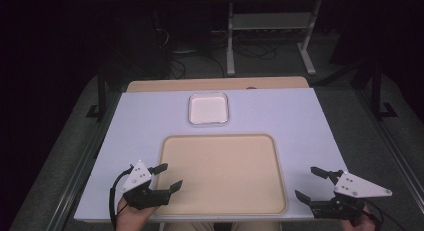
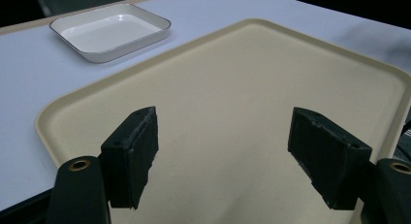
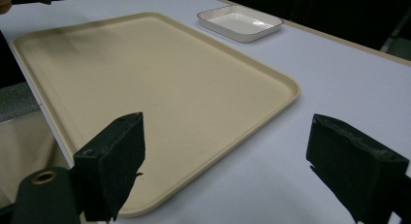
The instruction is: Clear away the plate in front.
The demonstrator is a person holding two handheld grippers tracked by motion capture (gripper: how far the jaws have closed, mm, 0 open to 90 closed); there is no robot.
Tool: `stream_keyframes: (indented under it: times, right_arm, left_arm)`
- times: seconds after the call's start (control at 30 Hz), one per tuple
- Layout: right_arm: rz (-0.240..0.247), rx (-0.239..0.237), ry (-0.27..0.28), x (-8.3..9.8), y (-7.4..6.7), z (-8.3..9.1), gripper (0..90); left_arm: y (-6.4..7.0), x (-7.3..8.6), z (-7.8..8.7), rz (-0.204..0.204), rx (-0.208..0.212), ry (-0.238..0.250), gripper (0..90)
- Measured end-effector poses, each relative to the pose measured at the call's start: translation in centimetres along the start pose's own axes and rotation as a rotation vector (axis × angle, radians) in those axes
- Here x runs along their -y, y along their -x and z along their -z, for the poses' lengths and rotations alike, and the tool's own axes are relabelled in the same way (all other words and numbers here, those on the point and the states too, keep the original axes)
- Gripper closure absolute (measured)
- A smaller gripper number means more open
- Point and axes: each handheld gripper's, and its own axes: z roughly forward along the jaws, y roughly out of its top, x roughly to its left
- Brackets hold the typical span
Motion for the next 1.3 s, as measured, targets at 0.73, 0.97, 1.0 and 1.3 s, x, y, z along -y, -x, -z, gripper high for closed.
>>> stream_keyframes:
  times: [0.73, 0.97, 1.0, 1.3]
  right_arm:
    - [0.011, 0.003, -0.001, -0.1, -0.2, 0.0, 12.9]
    - [0.004, 0.006, 0.004, 0.0, -0.2, 0.0, 12.9]
    - [0.004, 0.006, 0.004, 0.0, -0.2, 0.0, 12.9]
    - [0.006, 0.006, -0.003, 0.0, -0.1, -0.1, 12.9]
  left_arm:
    - [-0.4, 0.0, -0.5, -0.013, 0.029, -0.028, 29.4]
    - [-0.6, -0.1, -0.8, -0.049, 0.030, -0.036, 31.4]
    - [-0.6, -0.1, -0.8, -0.049, 0.030, -0.036, 32.1]
    - [-1.0, -0.6, -0.7, -0.057, 0.008, -0.012, 31.6]
